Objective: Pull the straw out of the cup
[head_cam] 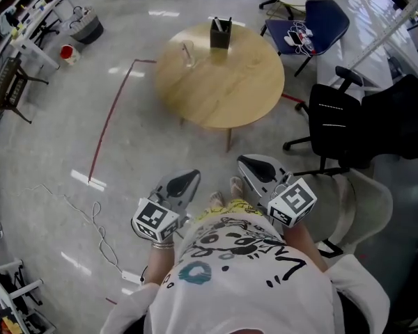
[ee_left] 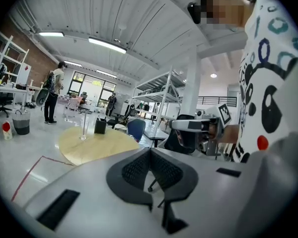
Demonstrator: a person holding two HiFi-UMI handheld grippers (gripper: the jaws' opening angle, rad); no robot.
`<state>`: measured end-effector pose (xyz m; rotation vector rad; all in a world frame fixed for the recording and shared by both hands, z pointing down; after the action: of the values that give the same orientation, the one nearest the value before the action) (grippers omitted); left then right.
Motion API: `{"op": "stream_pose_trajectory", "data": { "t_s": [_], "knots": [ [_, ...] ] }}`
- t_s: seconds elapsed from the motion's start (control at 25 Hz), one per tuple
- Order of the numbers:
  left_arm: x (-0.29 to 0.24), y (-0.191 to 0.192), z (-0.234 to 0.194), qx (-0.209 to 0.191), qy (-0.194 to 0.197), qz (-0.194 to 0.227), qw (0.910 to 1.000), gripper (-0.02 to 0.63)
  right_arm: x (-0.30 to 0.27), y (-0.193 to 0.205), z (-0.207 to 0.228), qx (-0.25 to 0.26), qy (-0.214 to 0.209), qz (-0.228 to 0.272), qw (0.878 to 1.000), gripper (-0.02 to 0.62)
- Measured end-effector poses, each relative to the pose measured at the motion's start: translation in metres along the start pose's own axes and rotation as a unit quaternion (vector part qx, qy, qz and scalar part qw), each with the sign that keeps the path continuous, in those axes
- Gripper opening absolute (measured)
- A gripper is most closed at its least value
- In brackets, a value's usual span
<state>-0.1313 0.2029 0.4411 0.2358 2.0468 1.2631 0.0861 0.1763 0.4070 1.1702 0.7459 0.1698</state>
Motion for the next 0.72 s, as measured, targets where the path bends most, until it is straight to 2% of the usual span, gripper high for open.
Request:
{"op": "stream_pose_trajectory", "data": {
  "t_s": [0.32,0.72],
  "knots": [
    [-0.002,0.004,-0.008,0.014,-0.006,0.000,0.9999,0.015,-0.002,0.002,0.010,-0.011,0.007,-0.017,1.000,0.029],
    [-0.001,-0.003,-0.026,0.025,-0.034,0.002,0.9991,0.015,-0.028,-0.022,0.026,0.018,-0.016,-0.013,1.000,0.029]
  ]
}}
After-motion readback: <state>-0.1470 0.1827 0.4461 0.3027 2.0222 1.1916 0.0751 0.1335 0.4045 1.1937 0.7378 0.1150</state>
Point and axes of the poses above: the fingertips, and each gripper's own axes: x backward along the fingers, z to its right, y out of its underside, the point moved 8 cm from there along x, backward along the fingers, and after that the axes turned 14 degrees about -z, right-handed, at the moved point
